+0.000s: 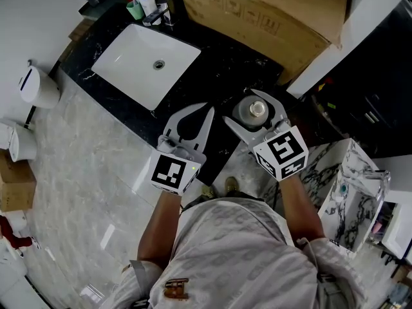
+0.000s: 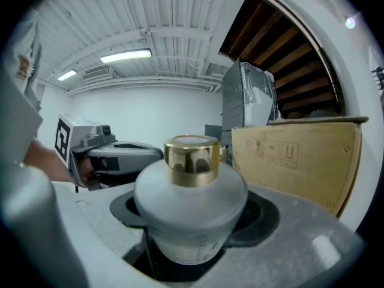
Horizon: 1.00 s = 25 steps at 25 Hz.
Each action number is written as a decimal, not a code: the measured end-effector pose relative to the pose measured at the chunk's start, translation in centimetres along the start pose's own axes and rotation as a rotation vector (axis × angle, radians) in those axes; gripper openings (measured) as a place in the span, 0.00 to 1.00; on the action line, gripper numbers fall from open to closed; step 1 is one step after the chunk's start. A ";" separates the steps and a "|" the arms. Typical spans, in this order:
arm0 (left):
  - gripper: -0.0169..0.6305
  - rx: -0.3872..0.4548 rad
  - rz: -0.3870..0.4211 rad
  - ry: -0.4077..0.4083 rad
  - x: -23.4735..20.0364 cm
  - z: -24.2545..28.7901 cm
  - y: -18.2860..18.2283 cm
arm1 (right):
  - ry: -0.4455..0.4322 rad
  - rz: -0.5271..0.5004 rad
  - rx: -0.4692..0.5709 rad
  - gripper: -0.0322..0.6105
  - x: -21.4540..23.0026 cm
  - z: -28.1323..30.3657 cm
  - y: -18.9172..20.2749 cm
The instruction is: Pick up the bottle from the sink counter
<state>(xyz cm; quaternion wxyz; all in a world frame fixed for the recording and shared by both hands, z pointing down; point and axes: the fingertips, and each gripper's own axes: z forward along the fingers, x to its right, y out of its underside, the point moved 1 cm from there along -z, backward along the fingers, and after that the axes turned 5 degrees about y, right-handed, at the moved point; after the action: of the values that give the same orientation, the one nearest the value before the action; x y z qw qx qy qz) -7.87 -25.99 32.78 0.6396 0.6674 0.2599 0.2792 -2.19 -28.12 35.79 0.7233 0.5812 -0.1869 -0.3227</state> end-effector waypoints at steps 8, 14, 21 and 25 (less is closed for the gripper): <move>0.03 0.019 0.004 -0.013 0.4 -1.5 -0.6 | -0.002 -0.012 0.019 0.58 -1.9 -0.9 -0.8; 0.03 0.028 0.007 -0.025 0.4 -2.4 -1.0 | -0.001 -0.018 0.029 0.58 -2.8 -1.4 -1.4; 0.03 0.043 0.012 -0.031 0.7 -2.8 -1.5 | 0.000 -0.028 0.038 0.58 -3.4 -1.9 -1.7; 0.03 0.043 0.010 -0.031 0.8 -2.8 -1.5 | 0.002 -0.039 0.035 0.58 -3.5 -1.9 -1.6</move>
<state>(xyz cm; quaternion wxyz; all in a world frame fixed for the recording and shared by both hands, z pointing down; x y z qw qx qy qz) -9.27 -23.31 31.42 0.6277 0.6866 0.2524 0.2662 -3.86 -24.53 34.09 0.7069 0.5975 -0.1802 -0.3328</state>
